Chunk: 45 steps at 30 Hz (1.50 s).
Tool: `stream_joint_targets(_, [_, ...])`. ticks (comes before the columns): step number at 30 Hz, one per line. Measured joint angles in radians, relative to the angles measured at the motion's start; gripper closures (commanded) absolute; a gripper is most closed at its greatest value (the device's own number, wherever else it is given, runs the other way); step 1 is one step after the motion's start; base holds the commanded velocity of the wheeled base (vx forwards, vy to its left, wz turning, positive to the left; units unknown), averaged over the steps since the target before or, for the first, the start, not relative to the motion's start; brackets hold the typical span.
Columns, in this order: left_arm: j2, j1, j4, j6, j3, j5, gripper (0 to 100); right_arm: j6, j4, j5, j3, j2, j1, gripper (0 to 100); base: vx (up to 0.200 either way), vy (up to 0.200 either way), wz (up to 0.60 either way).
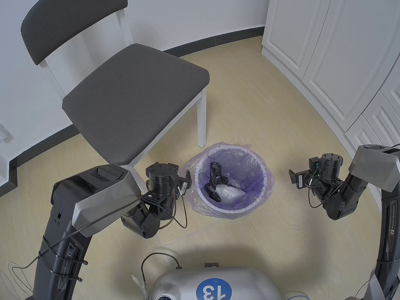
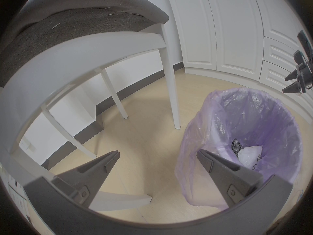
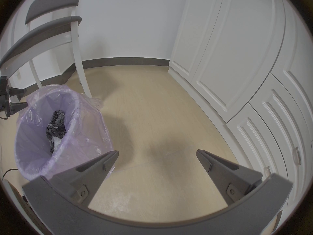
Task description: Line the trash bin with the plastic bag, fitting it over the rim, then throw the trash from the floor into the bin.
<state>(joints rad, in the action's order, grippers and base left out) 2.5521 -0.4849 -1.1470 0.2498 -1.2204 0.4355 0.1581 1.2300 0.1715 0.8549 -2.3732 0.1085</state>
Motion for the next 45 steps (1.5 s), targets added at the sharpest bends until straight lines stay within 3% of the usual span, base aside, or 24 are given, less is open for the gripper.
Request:
stream_joint_targets(24, [0.067, 0.020, 0.021, 0.012, -0.020, -0.001, 0, -0.017, 0.003, -0.056, -0.045, 0.013, 0.001, 0, 0.000, 0.000, 0.00])
stream_joint_targets(30, [0.101, 0.020, 0.079, 0.011, -0.103, -0.002, 0, -0.017, 0.003, -0.068, -0.052, 0.016, 0.001, 0, 0.000, 0.000, 0.00])
stream_joint_targets(37, [0.151, 0.005, 0.212, 0.012, -0.252, -0.009, 0, -0.016, 0.000, -0.169, -0.092, 0.020, -0.003, 0, 0.000, 0.000, 0.00])
stream_joint_targets(45, [0.193, -0.011, 0.349, 0.022, -0.319, -0.001, 0, -0.005, -0.005, -0.206, -0.122, 0.016, -0.006, 0, 0.000, 0.000, 0.00])
